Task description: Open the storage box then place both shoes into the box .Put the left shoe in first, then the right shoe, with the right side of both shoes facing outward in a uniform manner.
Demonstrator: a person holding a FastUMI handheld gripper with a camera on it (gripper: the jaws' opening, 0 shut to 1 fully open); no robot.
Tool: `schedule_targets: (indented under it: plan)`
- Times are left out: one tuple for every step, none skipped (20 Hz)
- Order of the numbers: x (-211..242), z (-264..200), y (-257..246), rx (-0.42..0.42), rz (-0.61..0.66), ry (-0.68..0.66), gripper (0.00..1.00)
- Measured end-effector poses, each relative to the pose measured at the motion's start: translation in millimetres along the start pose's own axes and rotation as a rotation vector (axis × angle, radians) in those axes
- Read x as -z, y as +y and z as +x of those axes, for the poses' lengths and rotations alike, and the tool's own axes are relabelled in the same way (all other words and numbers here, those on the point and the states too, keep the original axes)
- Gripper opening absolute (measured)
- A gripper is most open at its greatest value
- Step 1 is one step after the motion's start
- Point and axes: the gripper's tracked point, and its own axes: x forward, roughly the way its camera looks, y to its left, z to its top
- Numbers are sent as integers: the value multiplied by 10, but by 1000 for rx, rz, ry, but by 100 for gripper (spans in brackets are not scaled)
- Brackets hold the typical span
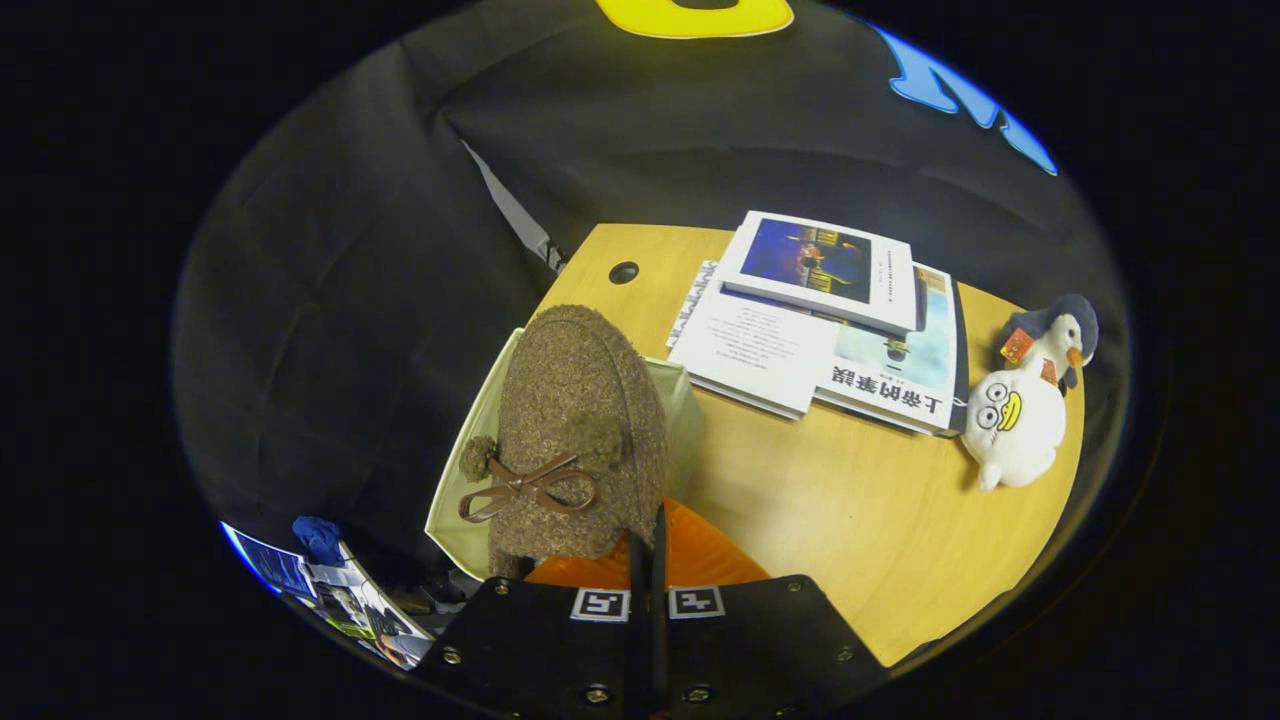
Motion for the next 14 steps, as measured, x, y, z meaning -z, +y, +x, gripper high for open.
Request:
schedule_targets:
  plan:
    - [-23, 44, 68, -3, -9, 1, 0]
    - [-47, 100, 132, -4, -19, 5, 0]
    - [-48, 159, 190, -1, -24, 13, 0]
    - [-52, 219, 242, 3, -28, 21, 0]
    - [-51, 288, 308, 2, -33, 28, 0]
    - [-40, 345, 365, 1, -36, 37, 0]
    - [-21, 391, 422, -1, -38, 44, 0]
    - [-9, 433, 472, -2, -42, 52, 0]
    - [2, 464, 502, -1, -43, 57, 0]
    - [5, 509, 545, 0, -48, 60, 0]
    - [10, 532, 592, 2, -50, 60, 0]
    - [14, 555, 616, 6, -53, 62, 0]
    - [24, 580, 629, 9, -55, 65, 0]
    - [29, 601, 643, 11, -57, 68, 0]
